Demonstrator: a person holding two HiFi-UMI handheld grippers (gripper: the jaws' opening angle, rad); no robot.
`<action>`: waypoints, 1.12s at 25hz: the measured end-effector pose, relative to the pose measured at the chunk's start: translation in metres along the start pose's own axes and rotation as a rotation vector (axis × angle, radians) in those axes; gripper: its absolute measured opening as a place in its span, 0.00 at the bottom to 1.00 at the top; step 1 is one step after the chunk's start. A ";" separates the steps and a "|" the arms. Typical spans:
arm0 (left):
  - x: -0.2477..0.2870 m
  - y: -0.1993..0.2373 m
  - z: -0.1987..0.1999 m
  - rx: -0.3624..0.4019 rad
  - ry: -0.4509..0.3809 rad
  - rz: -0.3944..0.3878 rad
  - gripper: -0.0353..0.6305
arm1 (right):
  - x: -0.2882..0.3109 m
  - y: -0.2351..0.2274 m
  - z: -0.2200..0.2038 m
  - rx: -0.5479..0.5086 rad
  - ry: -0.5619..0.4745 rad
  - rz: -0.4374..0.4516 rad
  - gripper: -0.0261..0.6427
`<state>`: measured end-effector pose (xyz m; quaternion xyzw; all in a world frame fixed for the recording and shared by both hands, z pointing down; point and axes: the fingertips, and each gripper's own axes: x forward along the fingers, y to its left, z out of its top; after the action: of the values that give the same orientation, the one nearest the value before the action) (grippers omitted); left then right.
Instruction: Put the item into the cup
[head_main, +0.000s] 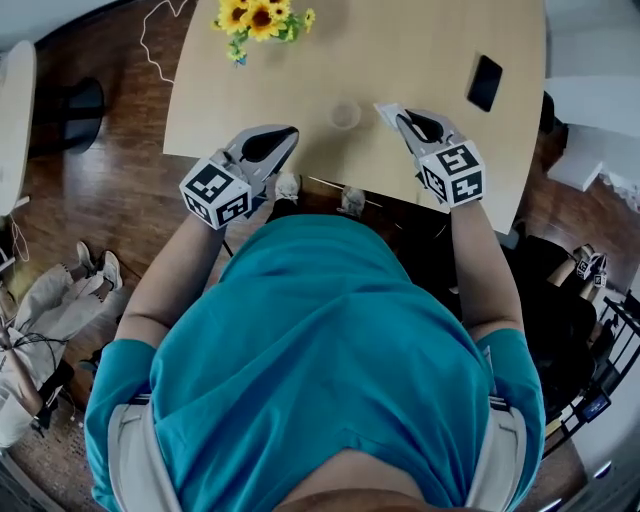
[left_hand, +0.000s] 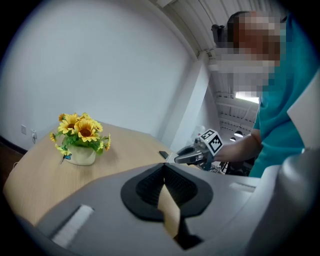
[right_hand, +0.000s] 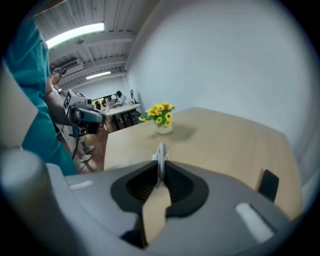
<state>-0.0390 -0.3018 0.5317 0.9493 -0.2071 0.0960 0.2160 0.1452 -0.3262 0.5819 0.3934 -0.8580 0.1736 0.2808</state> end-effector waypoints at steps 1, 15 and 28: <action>-0.001 0.001 0.000 -0.002 -0.004 0.002 0.06 | 0.001 0.009 0.013 -0.036 -0.009 0.016 0.10; -0.029 0.010 -0.003 -0.028 -0.040 0.028 0.06 | 0.066 0.066 0.030 -0.342 0.197 0.121 0.10; -0.039 0.021 -0.010 -0.058 -0.051 0.045 0.06 | 0.099 0.067 0.006 -0.448 0.332 0.136 0.10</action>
<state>-0.0843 -0.3009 0.5378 0.9400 -0.2366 0.0704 0.2356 0.0385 -0.3439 0.6334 0.2295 -0.8417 0.0602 0.4850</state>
